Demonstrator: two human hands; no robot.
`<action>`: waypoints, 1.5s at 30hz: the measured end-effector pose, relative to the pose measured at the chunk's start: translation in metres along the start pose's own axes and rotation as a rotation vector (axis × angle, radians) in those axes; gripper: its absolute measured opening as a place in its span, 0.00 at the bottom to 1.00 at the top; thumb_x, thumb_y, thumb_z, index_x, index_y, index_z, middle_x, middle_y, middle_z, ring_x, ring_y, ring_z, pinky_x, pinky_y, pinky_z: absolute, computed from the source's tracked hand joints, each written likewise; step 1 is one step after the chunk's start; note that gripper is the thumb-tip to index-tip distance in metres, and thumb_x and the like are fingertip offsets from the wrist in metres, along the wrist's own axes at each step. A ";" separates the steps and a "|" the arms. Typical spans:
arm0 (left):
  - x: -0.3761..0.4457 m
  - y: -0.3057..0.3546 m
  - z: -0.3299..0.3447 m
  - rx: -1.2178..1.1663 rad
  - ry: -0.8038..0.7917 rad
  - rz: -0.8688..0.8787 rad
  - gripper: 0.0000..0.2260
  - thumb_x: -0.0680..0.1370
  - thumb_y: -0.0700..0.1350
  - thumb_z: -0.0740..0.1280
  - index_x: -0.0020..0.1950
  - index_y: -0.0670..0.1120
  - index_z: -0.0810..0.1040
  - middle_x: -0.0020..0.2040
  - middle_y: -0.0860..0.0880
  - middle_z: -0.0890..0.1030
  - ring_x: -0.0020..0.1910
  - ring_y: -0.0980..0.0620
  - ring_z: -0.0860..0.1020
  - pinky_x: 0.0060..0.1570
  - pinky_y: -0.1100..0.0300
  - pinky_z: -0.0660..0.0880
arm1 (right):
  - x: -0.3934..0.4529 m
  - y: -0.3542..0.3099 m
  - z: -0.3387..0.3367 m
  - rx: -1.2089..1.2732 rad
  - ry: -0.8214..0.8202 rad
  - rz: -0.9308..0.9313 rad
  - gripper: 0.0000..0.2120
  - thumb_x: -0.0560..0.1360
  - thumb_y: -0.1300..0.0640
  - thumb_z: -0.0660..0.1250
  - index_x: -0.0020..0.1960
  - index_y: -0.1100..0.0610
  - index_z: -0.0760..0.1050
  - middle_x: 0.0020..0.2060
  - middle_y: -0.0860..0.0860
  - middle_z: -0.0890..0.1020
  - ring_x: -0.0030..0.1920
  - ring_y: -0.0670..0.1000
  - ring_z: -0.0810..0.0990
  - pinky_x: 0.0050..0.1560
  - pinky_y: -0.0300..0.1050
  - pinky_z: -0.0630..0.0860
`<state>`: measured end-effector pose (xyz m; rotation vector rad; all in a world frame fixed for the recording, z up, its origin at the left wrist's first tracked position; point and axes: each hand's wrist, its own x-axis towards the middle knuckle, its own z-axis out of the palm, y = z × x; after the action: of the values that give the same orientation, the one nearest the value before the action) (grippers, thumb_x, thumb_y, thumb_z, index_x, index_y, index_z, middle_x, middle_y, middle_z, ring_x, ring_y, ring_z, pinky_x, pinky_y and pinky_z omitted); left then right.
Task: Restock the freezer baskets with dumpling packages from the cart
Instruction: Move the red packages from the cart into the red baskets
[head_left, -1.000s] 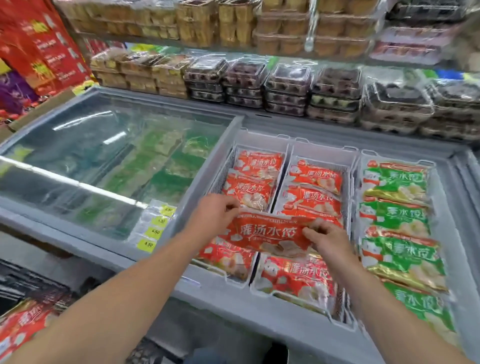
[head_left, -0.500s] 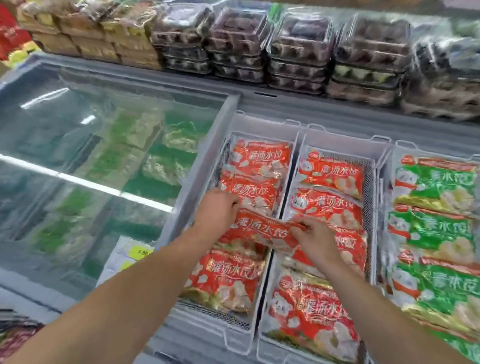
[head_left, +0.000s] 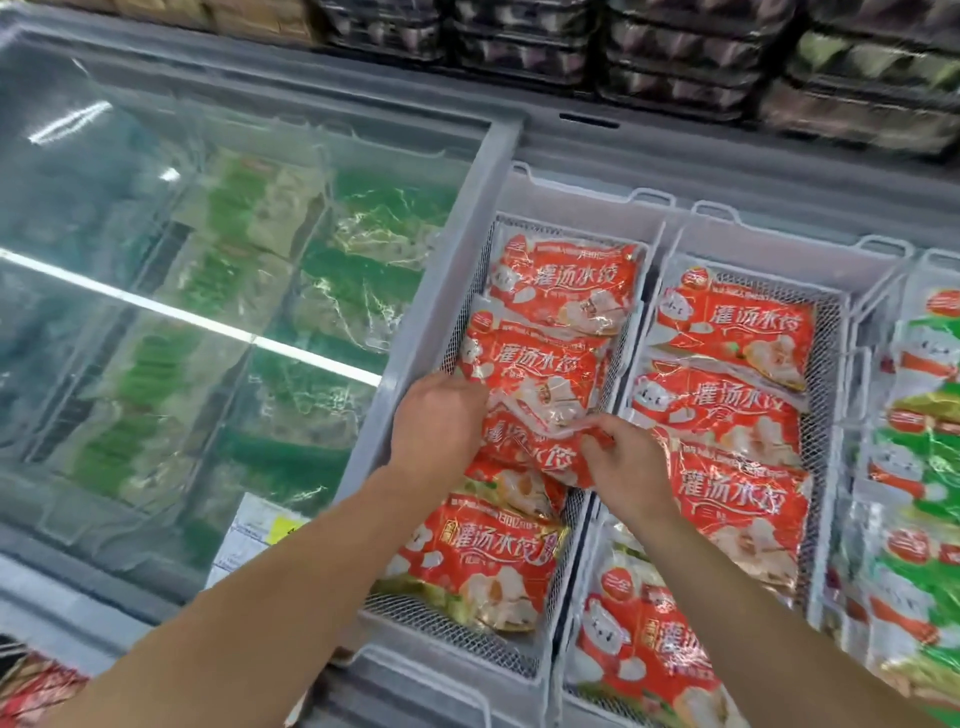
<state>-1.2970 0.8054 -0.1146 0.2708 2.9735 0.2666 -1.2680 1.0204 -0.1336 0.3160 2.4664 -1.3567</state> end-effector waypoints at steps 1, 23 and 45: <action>0.002 0.000 0.001 0.017 -0.013 -0.002 0.13 0.66 0.33 0.76 0.29 0.46 0.75 0.27 0.50 0.76 0.27 0.49 0.74 0.34 0.56 0.77 | 0.002 0.002 -0.001 0.010 -0.001 0.016 0.13 0.78 0.64 0.65 0.49 0.46 0.81 0.39 0.46 0.83 0.38 0.51 0.82 0.40 0.39 0.77; 0.004 0.017 0.021 0.295 -0.227 -0.020 0.10 0.76 0.35 0.62 0.53 0.45 0.79 0.45 0.46 0.81 0.45 0.46 0.81 0.41 0.55 0.77 | 0.015 0.035 0.022 0.003 -0.197 0.320 0.09 0.81 0.60 0.62 0.49 0.49 0.80 0.51 0.50 0.82 0.49 0.53 0.82 0.52 0.55 0.81; 0.040 -0.007 0.160 -0.110 -0.484 -0.240 0.41 0.78 0.56 0.66 0.80 0.59 0.40 0.80 0.48 0.33 0.77 0.37 0.34 0.75 0.37 0.41 | 0.097 0.069 0.087 -0.910 -0.502 -0.045 0.45 0.78 0.55 0.66 0.79 0.48 0.33 0.79 0.51 0.34 0.79 0.61 0.38 0.77 0.59 0.49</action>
<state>-1.3114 0.8326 -0.2767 -0.0348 2.4708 0.2866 -1.3207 0.9870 -0.2670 -0.2640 2.3461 -0.1696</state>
